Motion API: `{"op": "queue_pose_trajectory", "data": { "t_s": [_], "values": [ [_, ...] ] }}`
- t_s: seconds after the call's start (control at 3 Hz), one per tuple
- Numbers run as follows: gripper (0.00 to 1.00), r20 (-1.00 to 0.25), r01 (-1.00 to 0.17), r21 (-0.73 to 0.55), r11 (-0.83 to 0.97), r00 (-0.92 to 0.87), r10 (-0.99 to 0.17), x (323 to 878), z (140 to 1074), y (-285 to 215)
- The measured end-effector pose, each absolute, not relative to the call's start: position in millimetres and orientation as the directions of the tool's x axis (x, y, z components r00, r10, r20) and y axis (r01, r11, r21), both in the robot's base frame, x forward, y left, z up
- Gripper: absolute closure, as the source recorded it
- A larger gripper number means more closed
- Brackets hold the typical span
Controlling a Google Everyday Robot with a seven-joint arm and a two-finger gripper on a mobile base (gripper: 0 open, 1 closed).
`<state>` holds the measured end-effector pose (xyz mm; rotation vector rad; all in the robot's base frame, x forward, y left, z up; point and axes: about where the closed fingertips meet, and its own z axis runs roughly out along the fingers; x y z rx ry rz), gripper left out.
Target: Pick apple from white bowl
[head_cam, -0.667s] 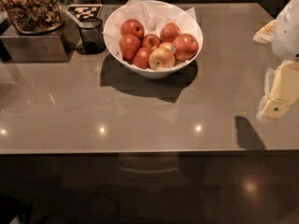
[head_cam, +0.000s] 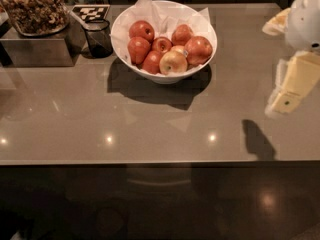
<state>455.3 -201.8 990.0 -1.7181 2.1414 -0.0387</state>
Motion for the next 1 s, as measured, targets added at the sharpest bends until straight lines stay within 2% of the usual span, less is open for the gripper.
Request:
{"op": "queue_pose_trajectory", "data": {
  "t_s": [0.33,0.67,1.0],
  "values": [
    [0.00,-0.421,-0.944,-0.257,0.207,-0.083,-0.903,488.7,1009.9,-171.3],
    [0.00,-0.533,-0.963,-0.195,0.185,-0.054,-0.845,525.3,1017.2,-136.2],
    [0.00,-0.572,-0.960,-0.202,0.196,-0.047,-0.819,537.8,1026.6,-130.1]
  ]
}}
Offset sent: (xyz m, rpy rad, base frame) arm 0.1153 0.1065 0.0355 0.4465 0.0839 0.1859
